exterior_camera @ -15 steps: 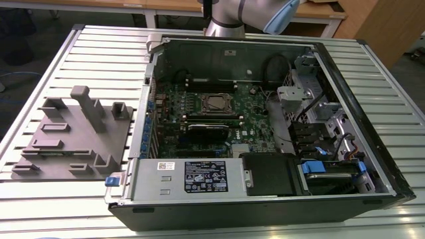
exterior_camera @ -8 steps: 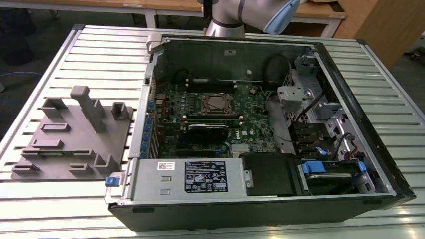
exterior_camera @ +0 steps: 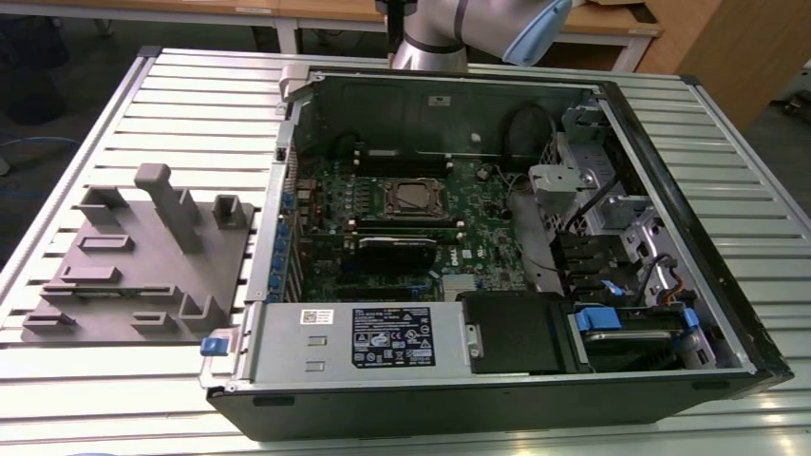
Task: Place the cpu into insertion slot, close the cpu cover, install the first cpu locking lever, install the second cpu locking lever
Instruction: 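Install the second cpu locking lever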
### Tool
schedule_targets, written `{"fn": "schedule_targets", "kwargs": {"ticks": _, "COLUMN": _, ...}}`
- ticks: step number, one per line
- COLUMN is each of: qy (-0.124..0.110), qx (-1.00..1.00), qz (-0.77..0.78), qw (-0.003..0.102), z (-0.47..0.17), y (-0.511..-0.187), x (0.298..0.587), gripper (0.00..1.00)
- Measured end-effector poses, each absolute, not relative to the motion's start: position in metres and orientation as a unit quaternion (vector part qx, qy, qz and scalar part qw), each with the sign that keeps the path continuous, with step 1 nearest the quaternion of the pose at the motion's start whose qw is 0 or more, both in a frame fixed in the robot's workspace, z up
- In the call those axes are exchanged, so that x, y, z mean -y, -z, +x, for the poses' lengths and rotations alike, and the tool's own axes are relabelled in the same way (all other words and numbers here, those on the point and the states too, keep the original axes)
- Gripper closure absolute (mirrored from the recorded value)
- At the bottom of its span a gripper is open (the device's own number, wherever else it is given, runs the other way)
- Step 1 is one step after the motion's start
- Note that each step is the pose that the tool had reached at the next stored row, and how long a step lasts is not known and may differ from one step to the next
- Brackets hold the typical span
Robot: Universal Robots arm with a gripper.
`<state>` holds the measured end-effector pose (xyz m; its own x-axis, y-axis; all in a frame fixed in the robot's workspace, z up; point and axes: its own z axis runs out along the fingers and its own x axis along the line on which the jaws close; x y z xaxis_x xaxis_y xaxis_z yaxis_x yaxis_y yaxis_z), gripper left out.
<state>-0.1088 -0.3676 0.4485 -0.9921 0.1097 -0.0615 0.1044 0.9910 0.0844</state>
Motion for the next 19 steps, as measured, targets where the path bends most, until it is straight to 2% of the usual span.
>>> {"fn": "schedule_targets", "kwargs": {"ticks": 17, "qy": -0.039, "qx": -0.997, "qz": 0.057, "qw": 0.033, "z": -0.109, "y": -0.435, "x": 0.368, "gripper": 0.9}}
{"fn": "schedule_targets", "kwargs": {"ticks": 19, "qy": -0.039, "qx": -0.997, "qz": 0.057, "qw": 0.027, "z": -0.109, "y": -0.435, "x": 0.367, "gripper": 0.9}}
